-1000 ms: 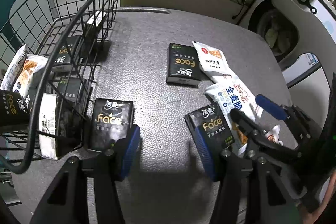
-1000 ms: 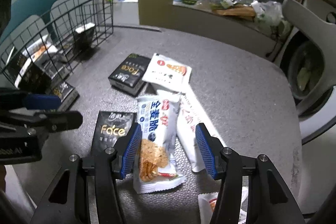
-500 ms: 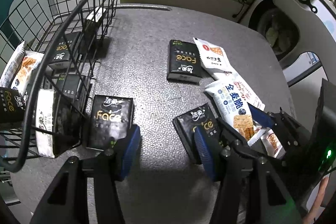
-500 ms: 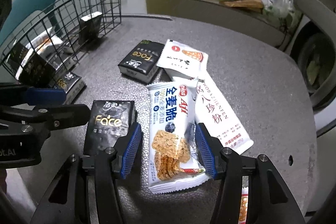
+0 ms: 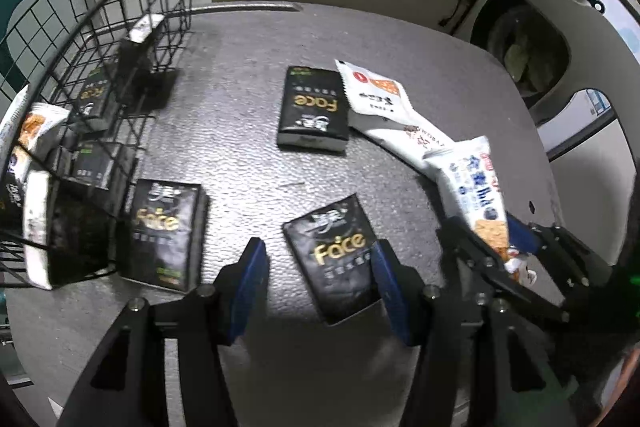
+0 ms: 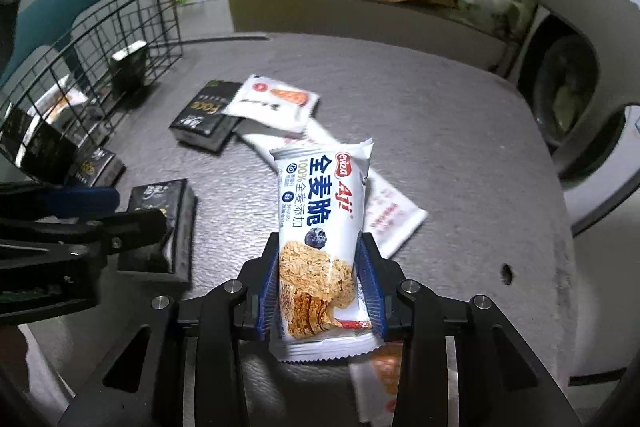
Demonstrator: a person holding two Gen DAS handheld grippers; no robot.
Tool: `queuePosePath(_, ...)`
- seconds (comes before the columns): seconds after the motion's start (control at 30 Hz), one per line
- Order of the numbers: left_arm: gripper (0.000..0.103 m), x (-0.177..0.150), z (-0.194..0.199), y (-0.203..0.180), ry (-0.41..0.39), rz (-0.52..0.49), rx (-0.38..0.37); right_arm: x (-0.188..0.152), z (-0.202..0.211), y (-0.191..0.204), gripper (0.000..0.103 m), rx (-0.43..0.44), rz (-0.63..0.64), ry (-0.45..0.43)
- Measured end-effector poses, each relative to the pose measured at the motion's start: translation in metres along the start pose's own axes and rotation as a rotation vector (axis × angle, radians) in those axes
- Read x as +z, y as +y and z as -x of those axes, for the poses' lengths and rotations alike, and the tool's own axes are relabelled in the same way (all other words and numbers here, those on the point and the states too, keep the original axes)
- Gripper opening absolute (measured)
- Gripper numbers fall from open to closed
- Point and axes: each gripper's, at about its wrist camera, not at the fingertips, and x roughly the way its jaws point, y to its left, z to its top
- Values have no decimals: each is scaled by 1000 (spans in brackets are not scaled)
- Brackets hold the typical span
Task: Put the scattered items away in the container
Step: 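Grasp the white cracker bag with the right gripper and lift it, then grasp a black Face pack with the left gripper while the right holds the cracker bag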
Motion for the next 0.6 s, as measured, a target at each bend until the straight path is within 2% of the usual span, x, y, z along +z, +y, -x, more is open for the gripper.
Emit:
queuePosePath(0.2,67,5,-11,-8,-2,9,22,-3,1,-8,37,27,-19,1)
queuePosePath(0.53,68,5,-20,-16,4,12,11,-4,-1,-4,37,37,-36,1)
queuePosePath(0.57,65,5,-20,-16,3,10,9,-4,0,-5,37,37,-37,0)
queuePosePath(0.6,55,5,-20,-16,1,6,-1,-4,0,-5,37,36,-38,-1)
